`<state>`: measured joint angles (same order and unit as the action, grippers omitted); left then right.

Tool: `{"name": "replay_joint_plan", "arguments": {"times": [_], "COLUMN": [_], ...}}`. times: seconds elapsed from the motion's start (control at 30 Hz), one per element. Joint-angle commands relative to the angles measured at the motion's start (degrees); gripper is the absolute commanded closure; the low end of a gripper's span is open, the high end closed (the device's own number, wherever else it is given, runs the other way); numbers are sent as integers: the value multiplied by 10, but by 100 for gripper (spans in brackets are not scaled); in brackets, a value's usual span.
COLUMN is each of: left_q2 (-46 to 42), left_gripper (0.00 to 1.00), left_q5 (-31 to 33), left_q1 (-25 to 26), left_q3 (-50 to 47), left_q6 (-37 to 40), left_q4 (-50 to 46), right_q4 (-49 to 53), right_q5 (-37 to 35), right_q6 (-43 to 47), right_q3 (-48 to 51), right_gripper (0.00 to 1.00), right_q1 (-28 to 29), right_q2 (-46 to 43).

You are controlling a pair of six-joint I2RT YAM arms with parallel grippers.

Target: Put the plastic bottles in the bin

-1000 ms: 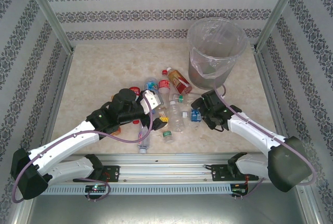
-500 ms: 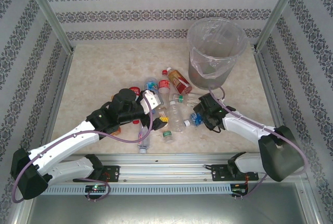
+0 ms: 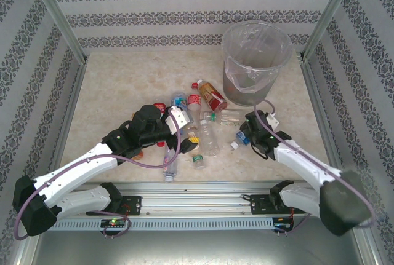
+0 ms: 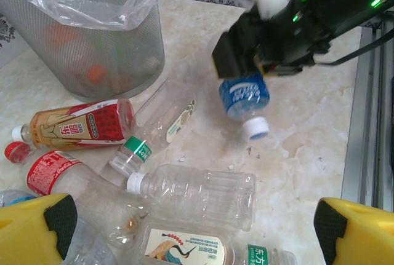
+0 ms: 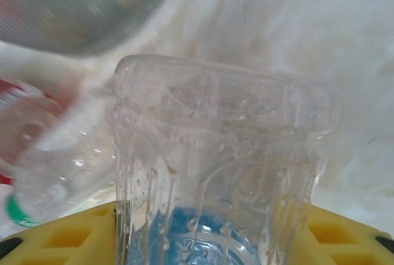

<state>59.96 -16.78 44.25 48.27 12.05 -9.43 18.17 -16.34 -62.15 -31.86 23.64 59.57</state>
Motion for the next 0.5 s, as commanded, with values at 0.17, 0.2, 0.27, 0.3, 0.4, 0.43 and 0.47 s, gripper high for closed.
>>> {"name": "replay_joint_plan", "arguments": {"times": [0.17, 0.2, 0.27, 0.3, 0.4, 0.43, 0.47], "left_q2": [-9, -10, -11, -12, -14, -15, -16], "left_gripper": [0, 0, 0, 0, 0, 0, 0], "left_q5": [36, 37, 43, 46, 56, 57, 59], "left_q1": [-7, -9, -12, -13, -19, -21, -22], "left_q3": [5, 5, 4, 4, 3, 3, 2], "left_q6": [-45, -48, -52, -54, -57, -58, -58], "left_q4": [43, 45, 48, 50, 53, 53, 55], "right_q4": [69, 69, 71, 68, 71, 73, 74], "right_q5": [-46, -41, -27, -16, 15, 21, 26], "right_q6": [250, 274, 312, 331, 380, 391, 405], "right_q3": [-103, -129, -184, -215, -319, -345, -377], "right_gripper": [51, 51, 51, 50, 49, 48, 48], "right_q1": [-17, -19, -28, -34, -55, -60, -66], "right_q2": [-115, -110, -91, -77, -16, 0, 24]}}
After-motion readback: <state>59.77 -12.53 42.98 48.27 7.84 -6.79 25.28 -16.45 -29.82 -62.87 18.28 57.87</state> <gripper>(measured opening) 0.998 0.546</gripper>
